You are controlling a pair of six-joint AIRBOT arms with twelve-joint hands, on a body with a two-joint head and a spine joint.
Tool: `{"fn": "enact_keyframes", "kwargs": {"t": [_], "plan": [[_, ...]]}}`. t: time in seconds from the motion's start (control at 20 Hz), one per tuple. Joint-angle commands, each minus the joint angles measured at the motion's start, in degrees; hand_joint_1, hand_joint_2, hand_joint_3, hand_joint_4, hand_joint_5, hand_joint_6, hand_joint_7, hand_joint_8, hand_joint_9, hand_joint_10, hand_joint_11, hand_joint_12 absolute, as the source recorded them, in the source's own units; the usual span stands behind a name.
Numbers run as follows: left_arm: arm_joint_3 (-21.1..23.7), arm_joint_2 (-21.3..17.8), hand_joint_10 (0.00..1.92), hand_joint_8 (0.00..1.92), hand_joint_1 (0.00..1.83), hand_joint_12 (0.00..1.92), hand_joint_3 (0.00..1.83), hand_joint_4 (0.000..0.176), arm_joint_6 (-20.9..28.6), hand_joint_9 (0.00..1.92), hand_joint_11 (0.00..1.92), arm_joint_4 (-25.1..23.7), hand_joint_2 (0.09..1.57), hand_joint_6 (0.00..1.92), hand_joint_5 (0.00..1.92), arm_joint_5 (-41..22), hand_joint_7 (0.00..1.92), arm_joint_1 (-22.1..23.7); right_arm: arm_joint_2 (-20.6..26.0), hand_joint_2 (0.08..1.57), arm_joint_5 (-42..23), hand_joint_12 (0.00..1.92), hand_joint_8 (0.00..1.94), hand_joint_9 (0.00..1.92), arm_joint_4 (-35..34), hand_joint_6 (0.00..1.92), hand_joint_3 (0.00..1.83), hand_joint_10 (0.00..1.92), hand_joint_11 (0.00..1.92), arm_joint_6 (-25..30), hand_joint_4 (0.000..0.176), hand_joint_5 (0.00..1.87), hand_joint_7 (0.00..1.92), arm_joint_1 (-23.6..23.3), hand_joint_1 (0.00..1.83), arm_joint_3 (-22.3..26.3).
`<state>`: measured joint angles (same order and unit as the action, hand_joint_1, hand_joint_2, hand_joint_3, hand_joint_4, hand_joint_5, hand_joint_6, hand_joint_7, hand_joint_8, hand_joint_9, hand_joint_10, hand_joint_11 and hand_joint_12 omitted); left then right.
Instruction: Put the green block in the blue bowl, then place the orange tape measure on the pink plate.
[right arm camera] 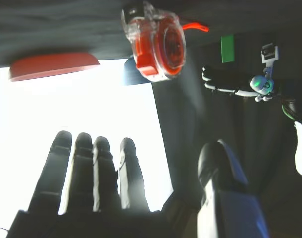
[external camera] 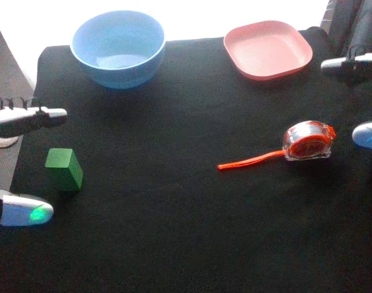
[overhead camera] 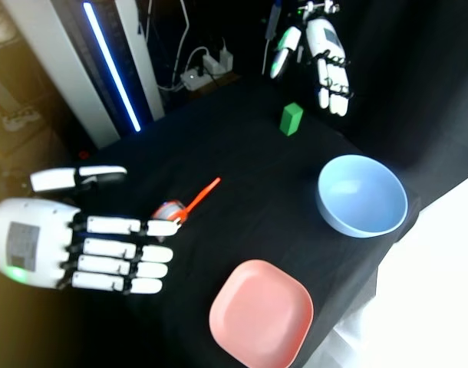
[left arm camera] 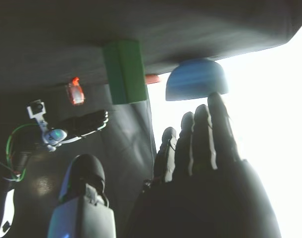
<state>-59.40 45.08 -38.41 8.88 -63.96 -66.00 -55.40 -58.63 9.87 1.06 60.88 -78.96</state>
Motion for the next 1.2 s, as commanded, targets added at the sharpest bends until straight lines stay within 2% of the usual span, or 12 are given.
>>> {"fn": "enact_keyframes", "kwargs": {"t": [0.0,0.05,0.25,0.3,0.4,0.8,0.85,0.9,0.95,1.0,1.05,1.15], "plan": [[-0.59,-0.10,0.01,0.00,0.68,0.63,0.01,0.133,0.35,0.21,0.00,0.89,0.87,0.00,0.27,-5.63,0.20,1.01,-0.16,1.01,-6.43,0.56,0.00,0.41,-2.56,0.00,0.00,0.01,0.21,0.43,0.010,0.36,0.38,-0.73,0.68,-0.26],[-0.84,0.05,0.01,0.00,0.75,0.65,0.01,0.099,0.44,0.21,0.00,0.16,0.90,0.00,0.27,-4.66,0.19,1.69,-0.21,1.00,-6.43,0.56,0.00,0.41,-2.55,0.00,0.00,0.00,0.21,0.43,0.015,0.37,0.38,-0.73,0.71,-0.28],[-4.06,2.53,0.00,0.00,0.90,0.56,0.00,0.034,2.15,0.29,0.08,-7.26,0.92,0.00,0.41,4.59,0.31,9.61,-0.24,1.01,-6.43,0.53,0.00,0.39,-2.55,0.00,0.00,0.00,0.17,0.44,0.028,0.36,0.37,-0.73,0.73,-0.30],[-4.64,3.05,0.00,0.00,0.91,0.54,0.00,0.000,2.17,0.34,0.13,-8.58,0.92,0.00,0.47,6.36,0.37,11.37,-0.27,1.01,-6.43,0.53,0.00,0.39,-2.54,0.00,0.00,0.00,0.15,0.44,0.033,0.36,0.37,-0.73,0.73,-0.30],[-5.35,3.58,0.01,0.01,0.98,0.56,0.01,0.000,2.20,0.42,0.18,-10.60,0.95,0.01,0.54,8.87,0.45,13.64,-0.32,1.01,-6.43,0.52,0.00,0.38,-2.41,0.00,0.00,0.00,0.15,0.44,0.027,0.37,0.39,-0.73,0.75,-0.30],[-6.50,4.25,0.06,0.03,1.11,1.20,0.00,0.000,2.17,0.73,0.20,-12.23,1.07,0.02,0.80,11.58,0.76,15.95,-0.66,1.03,-6.42,0.52,0.00,0.38,-2.25,0.00,0.01,0.00,0.16,0.44,0.034,0.37,0.39,-0.73,0.74,-0.47],[-6.63,4.42,0.33,1.12,1.21,1.58,0.02,0.000,2.17,0.78,0.25,-12.23,1.12,0.57,0.99,11.58,0.81,16.03,-0.71,1.04,-6.42,0.52,0.00,0.38,-2.25,0.00,0.01,0.00,0.16,0.44,0.031,0.37,0.39,-0.73,0.73,-0.51],[-6.78,4.64,0.75,1.39,1.23,1.58,0.01,0.000,2.17,0.75,0.38,-12.23,1.16,0.76,0.97,11.57,0.80,16.17,-0.74,1.04,-6.42,0.52,0.00,0.39,-2.25,0.00,0.01,0.00,0.17,0.44,0.030,0.38,0.40,-0.73,0.72,-0.52],[-6.95,4.81,1.10,1.49,1.23,1.62,0.00,0.000,2.17,0.73,0.47,-12.23,1.17,0.73,0.99,11.65,0.77,16.43,-0.74,1.04,-6.42,0.52,0.00,0.39,-2.25,0.00,0.01,0.00,0.17,0.44,0.031,0.37,0.40,-0.73,0.70,-0.54],[-7.18,4.97,1.15,1.47,1.24,1.56,0.00,0.000,2.16,0.74,0.51,-12.27,1.16,0.68,1.05,11.90,0.78,16.79,-0.74,1.04,-6.42,0.52,0.00,0.39,-2.25,0.00,0.01,0.00,0.17,0.44,0.029,0.37,0.39,-0.72,0.71,-0.60],[-7.38,5.02,1.40,1.31,1.34,1.52,0.00,0.000,2.14,0.75,0.50,-12.40,1.15,0.62,1.11,11.95,0.80,17.21,-0.76,1.05,-6.42,0.52,0.00,0.40,-2.25,0.00,0.01,0.01,0.18,0.44,0.023,0.37,0.40,-0.72,0.69,-0.65],[-7.87,4.99,1.04,1.20,1.26,1.46,0.00,0.000,2.10,0.77,0.31,-12.59,1.09,0.51,1.21,11.36,0.90,18.67,-0.76,1.05,-6.42,0.53,0.00,0.40,-2.25,0.00,0.01,0.00,0.18,0.44,0.025,0.38,0.40,-0.72,0.73,-0.70]]}}
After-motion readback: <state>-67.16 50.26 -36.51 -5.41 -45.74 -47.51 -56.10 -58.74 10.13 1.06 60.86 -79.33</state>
